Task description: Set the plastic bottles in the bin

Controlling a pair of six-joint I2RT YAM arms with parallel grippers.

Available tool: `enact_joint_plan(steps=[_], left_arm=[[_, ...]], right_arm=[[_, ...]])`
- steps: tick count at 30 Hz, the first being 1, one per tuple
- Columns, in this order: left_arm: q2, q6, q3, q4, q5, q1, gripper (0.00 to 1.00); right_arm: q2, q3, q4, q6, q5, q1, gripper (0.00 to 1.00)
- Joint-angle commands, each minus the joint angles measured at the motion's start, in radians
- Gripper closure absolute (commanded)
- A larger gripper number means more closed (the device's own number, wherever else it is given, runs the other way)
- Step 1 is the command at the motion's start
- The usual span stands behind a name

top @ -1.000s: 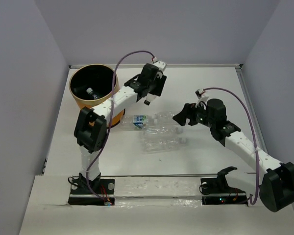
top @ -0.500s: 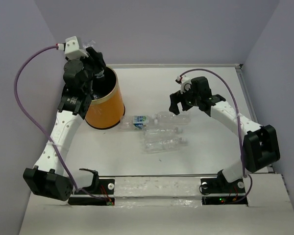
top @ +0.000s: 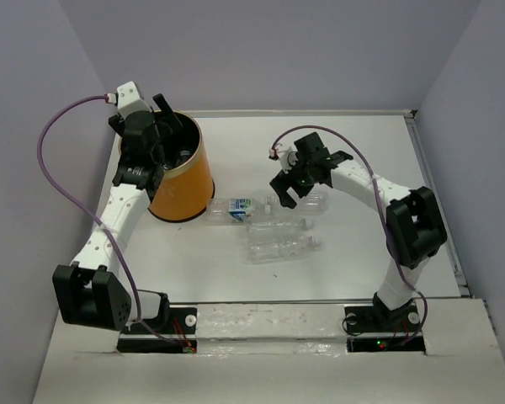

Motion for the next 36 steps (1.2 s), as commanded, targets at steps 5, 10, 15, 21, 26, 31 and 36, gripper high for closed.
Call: enact_joint_plan(steps=[5,10,15,21,26,31,36], left_arm=[[-0.228,-0.067,0.006,0.014,0.267,0.003,0.01],[-0.358,-0.107,-0.111,-0.006,0.414,-0.001,0.01],[-0.463,-0.084,-0.224,-0.055,0.528,-0.003,0.01],[-0.525,-0.063,-0.335,-0.135,0.611,-0.005,0.01],[-0.567,-0.029,-0.356,-0.152,0.568,-0.041,0.01],[-0.598,-0.012,-0.35,-0.15,0.574,-0.08,0.01],[-0.66,0.002,-0.369,-0.185,0.559,-0.116,0.01]], right_arm=[[0.132,0.164,-0.127,-0.091,0.061,0.015,0.02],[0.204,0.23,-0.164,-0.114,0.078,0.015,0.04],[0.269,0.301,-0.192,-0.145,0.13,0.015,0.08],[0.289,0.353,-0.206,-0.162,0.199,0.015,0.36],[0.174,0.362,-0.203,-0.145,0.321,0.015,0.43],[0.021,0.413,-0.152,-0.097,0.371,0.049,0.48],[-0.107,0.526,0.012,0.041,0.279,0.142,0.48]])
